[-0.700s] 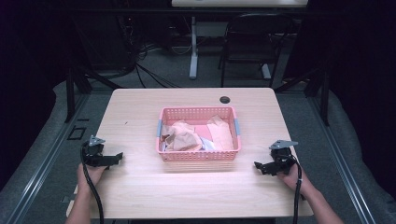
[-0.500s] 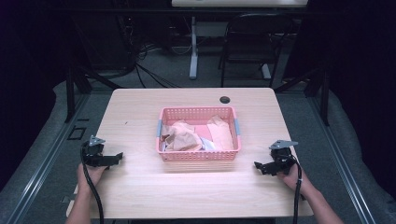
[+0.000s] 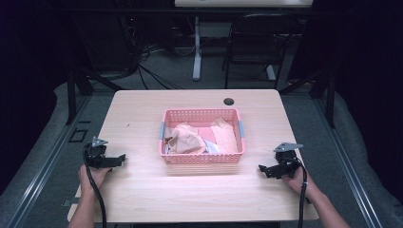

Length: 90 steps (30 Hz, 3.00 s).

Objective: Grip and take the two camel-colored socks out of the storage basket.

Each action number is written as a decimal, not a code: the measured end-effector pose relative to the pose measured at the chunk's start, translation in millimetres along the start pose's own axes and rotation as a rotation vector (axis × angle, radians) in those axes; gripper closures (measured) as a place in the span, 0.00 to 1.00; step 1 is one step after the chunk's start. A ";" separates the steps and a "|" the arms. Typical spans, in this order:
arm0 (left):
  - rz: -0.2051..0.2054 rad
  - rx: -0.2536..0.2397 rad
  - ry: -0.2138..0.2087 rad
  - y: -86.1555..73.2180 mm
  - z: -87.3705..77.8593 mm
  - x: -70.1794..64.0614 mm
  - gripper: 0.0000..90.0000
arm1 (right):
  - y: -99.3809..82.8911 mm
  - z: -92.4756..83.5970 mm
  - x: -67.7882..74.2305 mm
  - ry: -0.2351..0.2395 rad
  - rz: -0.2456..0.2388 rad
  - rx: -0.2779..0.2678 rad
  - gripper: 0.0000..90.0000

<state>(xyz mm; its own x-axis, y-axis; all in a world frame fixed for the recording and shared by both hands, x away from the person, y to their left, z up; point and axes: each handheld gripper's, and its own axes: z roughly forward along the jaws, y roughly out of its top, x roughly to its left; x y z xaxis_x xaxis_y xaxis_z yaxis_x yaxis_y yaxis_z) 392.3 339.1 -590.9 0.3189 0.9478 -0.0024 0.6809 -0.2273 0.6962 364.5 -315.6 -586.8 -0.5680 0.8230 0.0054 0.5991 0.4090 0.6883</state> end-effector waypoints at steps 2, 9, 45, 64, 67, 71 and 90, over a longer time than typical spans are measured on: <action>-0.015 0.027 0.016 2.2 -0.8 -0.7 0.00 | 0.0 0.1 0.1 0.000 0.002 -0.002 0.00; -0.026 0.105 0.037 19.0 -8.6 -4.7 0.00 | -0.1 0.1 0.2 0.000 0.002 -0.002 0.00; 0.113 0.128 -0.124 100.6 -74.5 -48.0 0.00 | -0.6 -0.3 0.7 -0.001 0.006 -0.001 0.00; 0.231 0.159 -0.180 140.7 -72.2 -88.4 0.00 | -0.6 -0.3 0.7 -0.001 0.006 -0.001 0.00; 0.257 0.164 -0.190 149.3 -69.8 -98.4 0.00 | -0.6 -0.3 0.7 -0.001 0.006 -0.001 0.00; 0.276 0.169 -0.198 156.4 -66.3 -108.2 0.00 | -0.6 -0.3 0.7 -0.001 0.006 -0.001 0.00; 0.376 0.224 -0.229 173.9 -44.1 -155.1 0.00 | -0.6 -0.3 0.7 -0.001 0.006 -0.001 0.00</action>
<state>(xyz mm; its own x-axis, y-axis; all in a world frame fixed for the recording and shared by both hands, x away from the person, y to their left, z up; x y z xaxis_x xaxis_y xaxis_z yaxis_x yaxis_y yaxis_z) 432.1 162.5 -437.8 0.6892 0.7232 0.0447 0.6078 -0.6106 0.5078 363.5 -315.4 -587.0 -0.5637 0.8259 0.0084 0.6018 0.4037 0.6891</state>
